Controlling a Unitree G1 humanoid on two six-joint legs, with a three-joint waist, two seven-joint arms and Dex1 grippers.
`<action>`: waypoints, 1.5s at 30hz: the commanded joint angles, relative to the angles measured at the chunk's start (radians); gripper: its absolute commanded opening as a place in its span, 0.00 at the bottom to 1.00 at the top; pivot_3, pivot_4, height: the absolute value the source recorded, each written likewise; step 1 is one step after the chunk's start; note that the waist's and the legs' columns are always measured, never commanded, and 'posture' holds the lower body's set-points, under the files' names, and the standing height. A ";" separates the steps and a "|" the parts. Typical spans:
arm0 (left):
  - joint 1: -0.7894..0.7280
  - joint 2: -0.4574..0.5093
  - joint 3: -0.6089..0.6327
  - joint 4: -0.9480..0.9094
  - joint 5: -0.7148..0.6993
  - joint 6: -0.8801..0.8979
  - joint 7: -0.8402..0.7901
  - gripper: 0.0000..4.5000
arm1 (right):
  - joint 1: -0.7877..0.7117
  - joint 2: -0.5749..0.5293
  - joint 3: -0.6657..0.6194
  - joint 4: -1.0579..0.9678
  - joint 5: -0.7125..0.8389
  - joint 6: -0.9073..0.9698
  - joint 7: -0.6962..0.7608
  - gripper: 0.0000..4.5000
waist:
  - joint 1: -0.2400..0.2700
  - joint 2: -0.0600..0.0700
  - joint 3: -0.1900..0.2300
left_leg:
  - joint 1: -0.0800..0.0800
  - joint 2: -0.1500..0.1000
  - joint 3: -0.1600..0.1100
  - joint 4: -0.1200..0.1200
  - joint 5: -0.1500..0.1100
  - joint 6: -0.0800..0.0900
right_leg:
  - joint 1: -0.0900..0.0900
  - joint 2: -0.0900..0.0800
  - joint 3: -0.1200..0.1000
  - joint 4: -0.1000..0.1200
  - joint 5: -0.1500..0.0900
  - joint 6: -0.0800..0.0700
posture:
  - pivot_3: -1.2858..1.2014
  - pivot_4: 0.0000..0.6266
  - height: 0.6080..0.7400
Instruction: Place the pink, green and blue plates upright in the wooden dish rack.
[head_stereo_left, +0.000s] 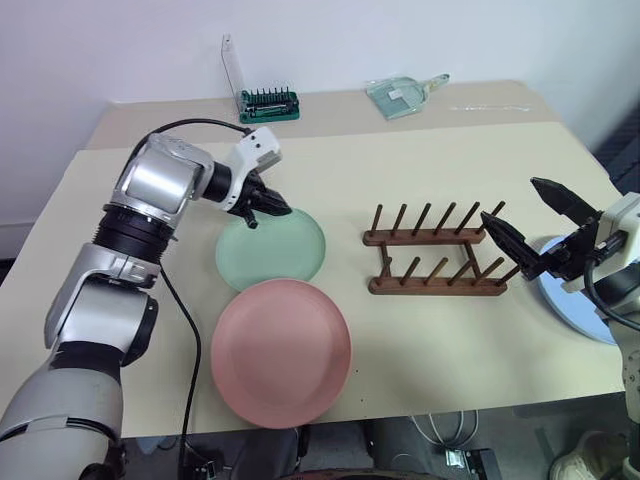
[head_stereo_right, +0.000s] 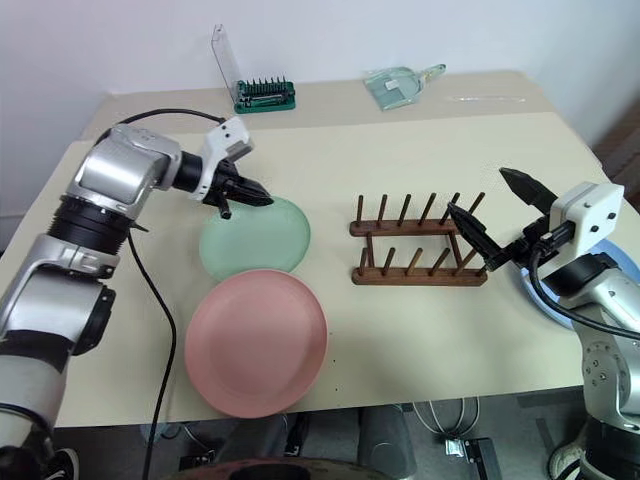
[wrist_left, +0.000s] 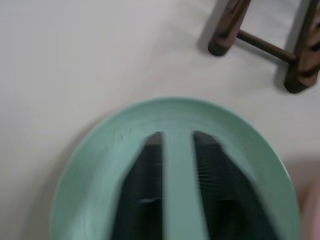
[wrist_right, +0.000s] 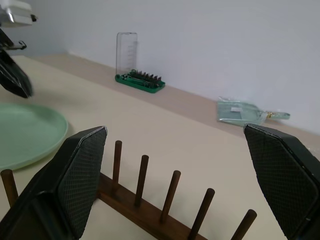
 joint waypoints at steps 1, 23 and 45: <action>-0.077 0.034 0.086 -0.049 -0.153 0.157 -0.143 0.00 | 0.013 -0.028 -0.057 -0.030 0.084 0.039 0.026 0.79 | 0.003 -0.001 0.001 | 0.000 0.000 0.000 0.000 0.000 0.000 | 0.000 0.000 0.000 0.000 0.000 0.000 | 0.52 0.24 1.00; -0.140 -0.004 0.204 -0.249 -0.736 0.618 -0.224 0.00 | 0.196 -0.110 -0.145 -0.114 0.334 0.160 0.220 0.01 | -0.002 -0.001 0.001 | 0.001 0.000 0.000 0.001 0.000 0.001 | 0.001 0.000 0.001 0.001 0.000 0.001 | 0.52 0.24 1.00; 0.144 -0.355 -0.361 -0.446 -0.174 0.161 0.232 0.00 | 0.331 -0.186 0.032 0.001 -0.171 -0.031 0.297 0.01 | 0.006 -0.001 0.001 | 0.001 0.000 0.006 0.001 -0.001 0.002 | 0.002 -0.001 0.005 -0.002 -0.001 0.001 | 0.52 0.24 1.00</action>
